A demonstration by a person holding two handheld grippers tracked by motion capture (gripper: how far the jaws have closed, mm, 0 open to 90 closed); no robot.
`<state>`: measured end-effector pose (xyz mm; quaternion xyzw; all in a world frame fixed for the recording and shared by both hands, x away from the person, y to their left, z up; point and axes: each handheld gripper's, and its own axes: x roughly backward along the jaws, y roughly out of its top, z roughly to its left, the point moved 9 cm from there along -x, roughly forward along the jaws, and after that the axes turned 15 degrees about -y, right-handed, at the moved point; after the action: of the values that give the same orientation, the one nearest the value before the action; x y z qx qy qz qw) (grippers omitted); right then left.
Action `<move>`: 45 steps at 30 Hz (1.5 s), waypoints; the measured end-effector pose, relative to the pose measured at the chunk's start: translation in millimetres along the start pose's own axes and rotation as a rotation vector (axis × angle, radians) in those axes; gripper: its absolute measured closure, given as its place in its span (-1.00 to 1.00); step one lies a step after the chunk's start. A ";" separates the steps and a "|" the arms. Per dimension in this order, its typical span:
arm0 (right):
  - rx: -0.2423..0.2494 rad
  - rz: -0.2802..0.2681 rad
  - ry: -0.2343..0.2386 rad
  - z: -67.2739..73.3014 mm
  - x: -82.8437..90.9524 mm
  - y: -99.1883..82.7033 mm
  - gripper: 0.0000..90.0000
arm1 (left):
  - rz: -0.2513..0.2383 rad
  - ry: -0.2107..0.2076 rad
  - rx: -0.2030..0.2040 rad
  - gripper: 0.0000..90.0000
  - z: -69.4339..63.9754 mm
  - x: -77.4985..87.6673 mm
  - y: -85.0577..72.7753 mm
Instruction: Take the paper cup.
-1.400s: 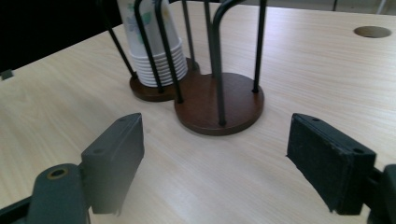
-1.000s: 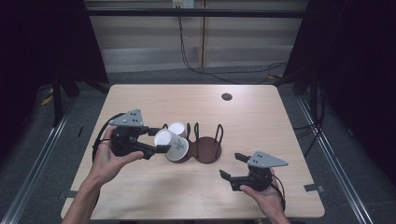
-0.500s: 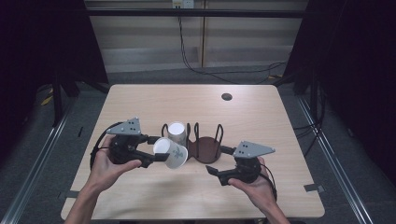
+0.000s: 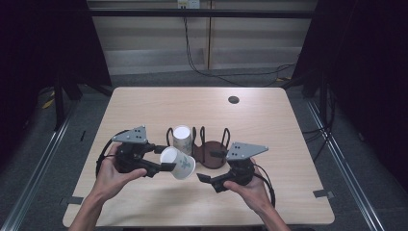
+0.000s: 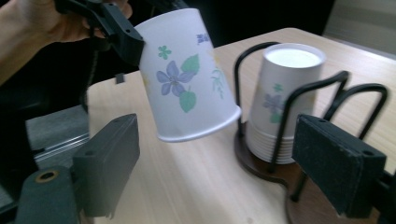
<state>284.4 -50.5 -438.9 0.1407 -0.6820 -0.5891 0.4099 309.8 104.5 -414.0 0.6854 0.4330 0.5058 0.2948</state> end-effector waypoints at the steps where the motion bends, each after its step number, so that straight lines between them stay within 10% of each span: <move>1: 0.004 0.002 0.007 1.8 -1.0 0.4 -0.67 | 0.002 -0.002 0.002 -0.18 -0.6 0.5 -0.3; 14: 0.004 -0.035 0.091 19.3 -19.4 0.0 -0.69 | 0.014 -0.022 0.026 -0.18 -3.4 -5.8 -4.1; 45: 0.050 -0.024 0.123 31.1 -34.2 -13.8 -0.49 | 0.005 -0.117 0.034 -0.19 -16.0 -20.2 4.8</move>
<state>279.2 -9.6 -464.1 0.1949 -0.6684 -0.5668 0.4404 293.8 83.8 -413.8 0.7197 0.4218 0.4584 0.3065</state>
